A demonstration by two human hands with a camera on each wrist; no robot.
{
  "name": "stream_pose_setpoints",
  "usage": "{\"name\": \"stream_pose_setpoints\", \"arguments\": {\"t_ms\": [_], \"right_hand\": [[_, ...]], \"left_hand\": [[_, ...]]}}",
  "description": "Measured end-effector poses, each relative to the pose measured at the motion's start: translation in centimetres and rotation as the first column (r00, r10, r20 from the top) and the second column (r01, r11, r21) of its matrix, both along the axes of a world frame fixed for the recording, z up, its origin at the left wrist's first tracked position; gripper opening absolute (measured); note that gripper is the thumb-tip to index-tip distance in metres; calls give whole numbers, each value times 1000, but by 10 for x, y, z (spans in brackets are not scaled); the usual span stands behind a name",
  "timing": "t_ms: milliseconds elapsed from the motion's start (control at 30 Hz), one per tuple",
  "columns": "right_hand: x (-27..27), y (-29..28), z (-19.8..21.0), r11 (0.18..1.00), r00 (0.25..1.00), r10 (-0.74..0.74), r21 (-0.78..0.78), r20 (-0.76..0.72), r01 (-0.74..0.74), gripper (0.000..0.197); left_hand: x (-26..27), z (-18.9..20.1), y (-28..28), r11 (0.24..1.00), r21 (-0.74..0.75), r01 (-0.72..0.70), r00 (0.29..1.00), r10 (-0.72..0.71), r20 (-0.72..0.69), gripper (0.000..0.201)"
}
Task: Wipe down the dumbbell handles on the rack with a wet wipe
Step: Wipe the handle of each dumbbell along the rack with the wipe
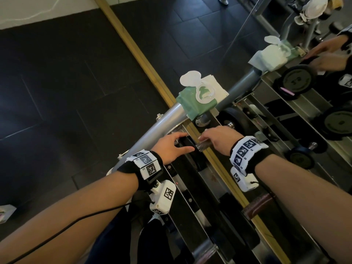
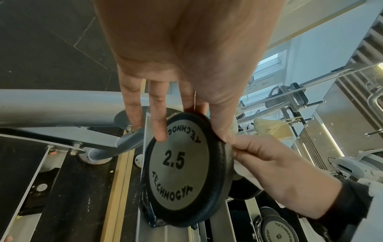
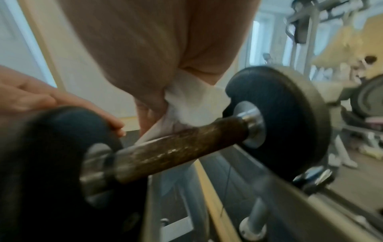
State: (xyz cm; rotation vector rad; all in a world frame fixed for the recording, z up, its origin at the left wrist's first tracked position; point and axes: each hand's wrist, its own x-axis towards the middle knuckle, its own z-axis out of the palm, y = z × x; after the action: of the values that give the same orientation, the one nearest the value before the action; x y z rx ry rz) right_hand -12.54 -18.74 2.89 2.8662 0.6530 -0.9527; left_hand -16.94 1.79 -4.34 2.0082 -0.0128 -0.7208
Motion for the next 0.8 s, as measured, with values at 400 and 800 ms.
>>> {"name": "stream_pose_setpoints", "arguments": {"t_ms": [400, 800], "right_hand": [[-30, 9, 12, 967, 963, -248, 27, -109, 252, 54], [-88, -24, 73, 176, 513, -725, 596, -460, 784, 25]], "left_hand": [[4, 26, -1, 984, 134, 119, 992, -122, 12, 66], [29, 97, -1, 913, 154, 379, 917, -393, 72, 52]]}}
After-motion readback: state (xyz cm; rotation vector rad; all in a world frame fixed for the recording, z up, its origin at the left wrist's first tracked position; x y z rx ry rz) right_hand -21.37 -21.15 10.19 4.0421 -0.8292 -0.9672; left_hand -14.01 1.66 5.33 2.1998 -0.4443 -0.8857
